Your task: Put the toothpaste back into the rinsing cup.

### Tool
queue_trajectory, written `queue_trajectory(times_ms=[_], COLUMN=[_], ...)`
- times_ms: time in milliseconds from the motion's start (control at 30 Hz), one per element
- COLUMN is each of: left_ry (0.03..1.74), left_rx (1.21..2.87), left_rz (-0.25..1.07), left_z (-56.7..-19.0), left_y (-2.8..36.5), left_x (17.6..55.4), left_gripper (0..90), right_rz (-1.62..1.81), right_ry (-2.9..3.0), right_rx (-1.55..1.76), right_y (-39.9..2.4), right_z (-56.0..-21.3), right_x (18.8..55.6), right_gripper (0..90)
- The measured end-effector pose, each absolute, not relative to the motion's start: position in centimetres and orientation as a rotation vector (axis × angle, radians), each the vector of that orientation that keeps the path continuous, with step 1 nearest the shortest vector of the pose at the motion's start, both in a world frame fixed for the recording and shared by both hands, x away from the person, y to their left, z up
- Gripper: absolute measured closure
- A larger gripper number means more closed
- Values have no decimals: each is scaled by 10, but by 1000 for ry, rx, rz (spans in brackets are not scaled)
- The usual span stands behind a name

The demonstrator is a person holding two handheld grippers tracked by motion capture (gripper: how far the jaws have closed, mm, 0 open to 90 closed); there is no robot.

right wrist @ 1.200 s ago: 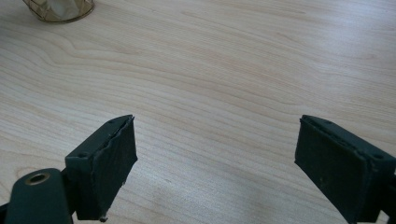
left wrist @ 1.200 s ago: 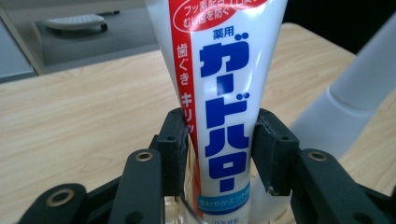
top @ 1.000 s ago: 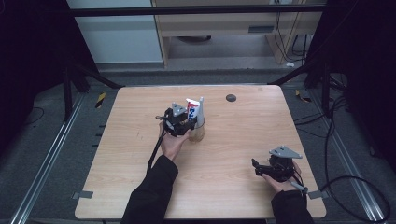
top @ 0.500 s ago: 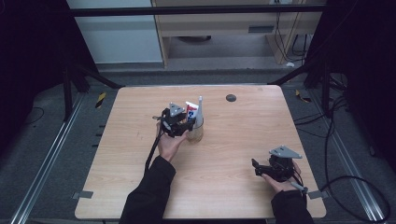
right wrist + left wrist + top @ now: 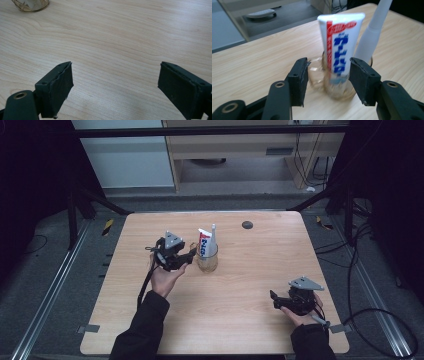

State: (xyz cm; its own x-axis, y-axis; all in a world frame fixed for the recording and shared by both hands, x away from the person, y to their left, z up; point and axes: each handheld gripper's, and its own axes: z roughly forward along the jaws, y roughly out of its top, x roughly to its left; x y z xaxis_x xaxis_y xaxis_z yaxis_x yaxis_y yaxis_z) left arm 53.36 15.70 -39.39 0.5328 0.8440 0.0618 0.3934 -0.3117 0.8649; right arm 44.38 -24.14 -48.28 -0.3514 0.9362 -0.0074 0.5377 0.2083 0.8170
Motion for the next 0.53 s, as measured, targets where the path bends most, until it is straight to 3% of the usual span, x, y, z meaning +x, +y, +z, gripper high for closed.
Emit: queue_trajectory(times_ms=[233, 533], left_ry=[1036, 1158], left_rx=[1952, 1991], left_rz=[674, 647], left_z=[-410, -458], left_y=[199, 250], left_x=[501, 466], left_gripper=[397, 357], right_rz=[1019, 1022], right_ry=[1960, 1940], right_rx=[1398, 1411], right_y=[-245, -247], right_z=[-483, -482], right_x=[442, 441], right_gripper=[120, 109])
